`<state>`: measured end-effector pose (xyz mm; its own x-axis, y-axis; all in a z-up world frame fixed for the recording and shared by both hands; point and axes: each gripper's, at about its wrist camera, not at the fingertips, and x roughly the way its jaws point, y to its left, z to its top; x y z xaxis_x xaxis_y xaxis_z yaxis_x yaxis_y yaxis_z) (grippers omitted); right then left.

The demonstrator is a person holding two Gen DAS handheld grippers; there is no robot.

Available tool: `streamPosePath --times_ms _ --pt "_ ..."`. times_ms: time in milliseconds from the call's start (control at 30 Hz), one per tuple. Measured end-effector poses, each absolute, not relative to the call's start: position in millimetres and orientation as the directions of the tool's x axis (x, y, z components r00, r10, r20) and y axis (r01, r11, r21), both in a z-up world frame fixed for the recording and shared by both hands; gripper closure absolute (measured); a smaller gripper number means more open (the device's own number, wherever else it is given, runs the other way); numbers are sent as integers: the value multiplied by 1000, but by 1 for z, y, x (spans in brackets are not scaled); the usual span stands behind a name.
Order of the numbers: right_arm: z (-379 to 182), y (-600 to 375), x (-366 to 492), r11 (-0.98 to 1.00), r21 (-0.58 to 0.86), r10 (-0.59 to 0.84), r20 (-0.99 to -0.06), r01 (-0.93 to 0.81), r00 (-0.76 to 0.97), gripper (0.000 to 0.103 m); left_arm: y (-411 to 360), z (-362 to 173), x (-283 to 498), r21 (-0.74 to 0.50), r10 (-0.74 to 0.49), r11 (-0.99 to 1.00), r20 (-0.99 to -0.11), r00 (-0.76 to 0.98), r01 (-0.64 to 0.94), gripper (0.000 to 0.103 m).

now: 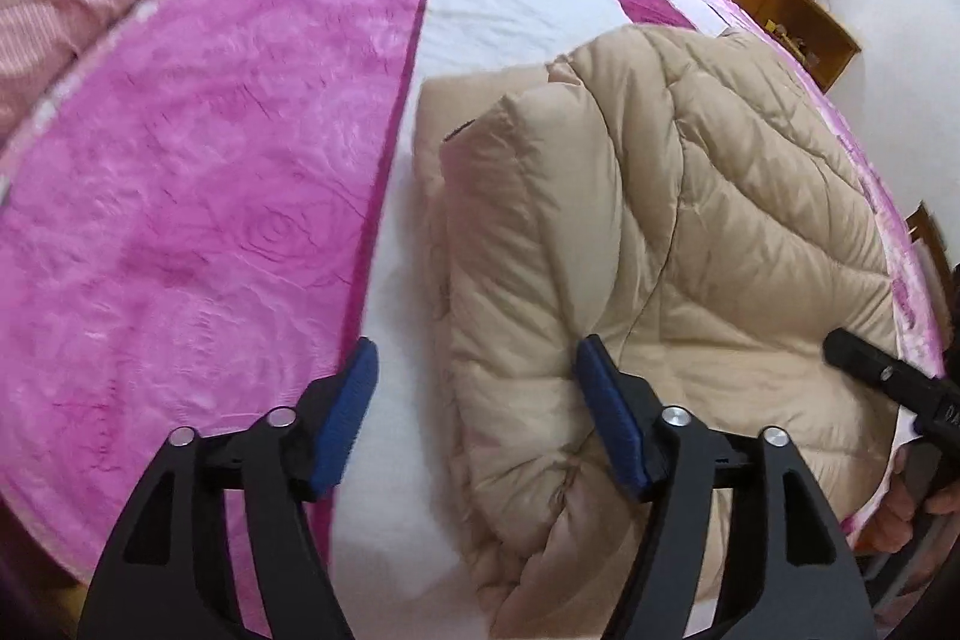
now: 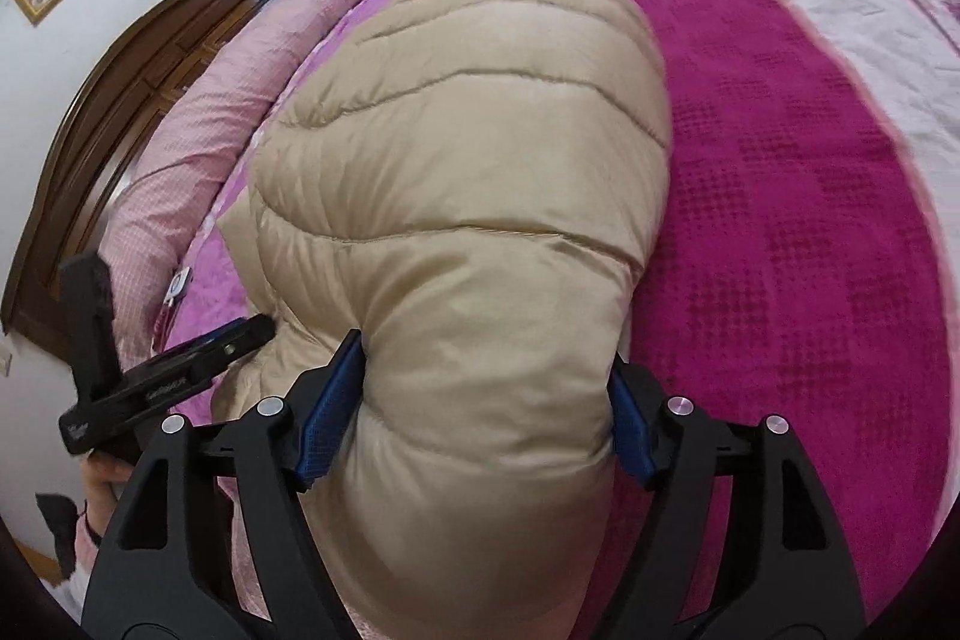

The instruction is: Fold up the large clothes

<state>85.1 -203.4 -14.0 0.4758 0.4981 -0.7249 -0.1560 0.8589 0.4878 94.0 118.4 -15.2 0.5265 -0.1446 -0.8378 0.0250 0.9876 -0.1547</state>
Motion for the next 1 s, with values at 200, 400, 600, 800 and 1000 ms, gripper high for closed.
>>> streamPosePath --times_ms 200,400,600,800,1000 --pt "18 -200 43 918 364 383 -715 -157 585 10 119 20 58 -160 -150 986 -786 600 36 15" --pt "28 -200 1 939 318 328 -717 -130 615 5 96 32 33 -132 -144 989 -768 624 66 6" --pt "25 -202 -27 957 277 265 -730 -82 630 5 73 25 7 -81 -103 995 -786 609 64 6" --pt "11 -195 -51 967 241 235 -745 -76 625 5 62 7 -10 -60 -84 996 -806 585 60 6" --pt "-5 -188 -62 973 220 218 -764 -74 607 5 55 -1 -17 -36 -67 997 -811 581 65 6"
